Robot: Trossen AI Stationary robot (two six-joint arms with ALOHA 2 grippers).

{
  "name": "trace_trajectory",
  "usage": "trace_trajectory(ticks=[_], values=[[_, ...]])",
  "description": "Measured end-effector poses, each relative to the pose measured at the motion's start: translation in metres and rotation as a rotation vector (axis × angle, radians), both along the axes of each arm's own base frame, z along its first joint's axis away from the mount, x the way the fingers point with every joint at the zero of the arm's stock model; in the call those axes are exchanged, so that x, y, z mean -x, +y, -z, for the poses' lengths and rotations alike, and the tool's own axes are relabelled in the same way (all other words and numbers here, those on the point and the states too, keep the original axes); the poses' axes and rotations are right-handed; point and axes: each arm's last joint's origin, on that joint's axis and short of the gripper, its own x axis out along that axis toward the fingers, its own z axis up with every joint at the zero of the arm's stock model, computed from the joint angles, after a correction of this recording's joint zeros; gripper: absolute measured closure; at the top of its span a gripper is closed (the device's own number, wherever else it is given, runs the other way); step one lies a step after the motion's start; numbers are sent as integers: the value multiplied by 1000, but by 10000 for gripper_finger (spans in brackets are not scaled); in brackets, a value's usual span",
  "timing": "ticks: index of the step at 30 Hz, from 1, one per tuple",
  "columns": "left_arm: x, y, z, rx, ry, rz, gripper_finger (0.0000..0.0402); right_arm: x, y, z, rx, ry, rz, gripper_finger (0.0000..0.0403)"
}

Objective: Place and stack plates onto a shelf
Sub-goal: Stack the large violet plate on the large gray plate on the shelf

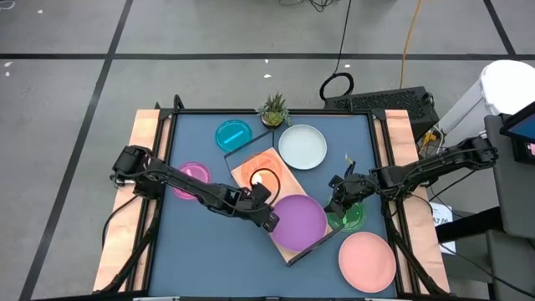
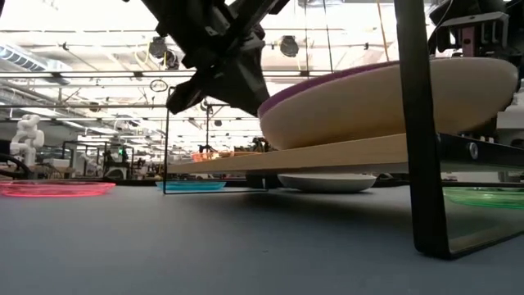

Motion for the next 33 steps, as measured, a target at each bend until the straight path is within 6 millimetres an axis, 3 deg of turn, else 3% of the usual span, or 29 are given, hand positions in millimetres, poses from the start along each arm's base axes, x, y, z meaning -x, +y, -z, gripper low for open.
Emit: trace_trajectory(ticks=[11,33], values=[[3,1,-11,47,-40,-59,378,0,0,0,2,-1,-1,403],[3,-1,-4,108,-3,-70,378,0,0,0,4,0,-1,403]])
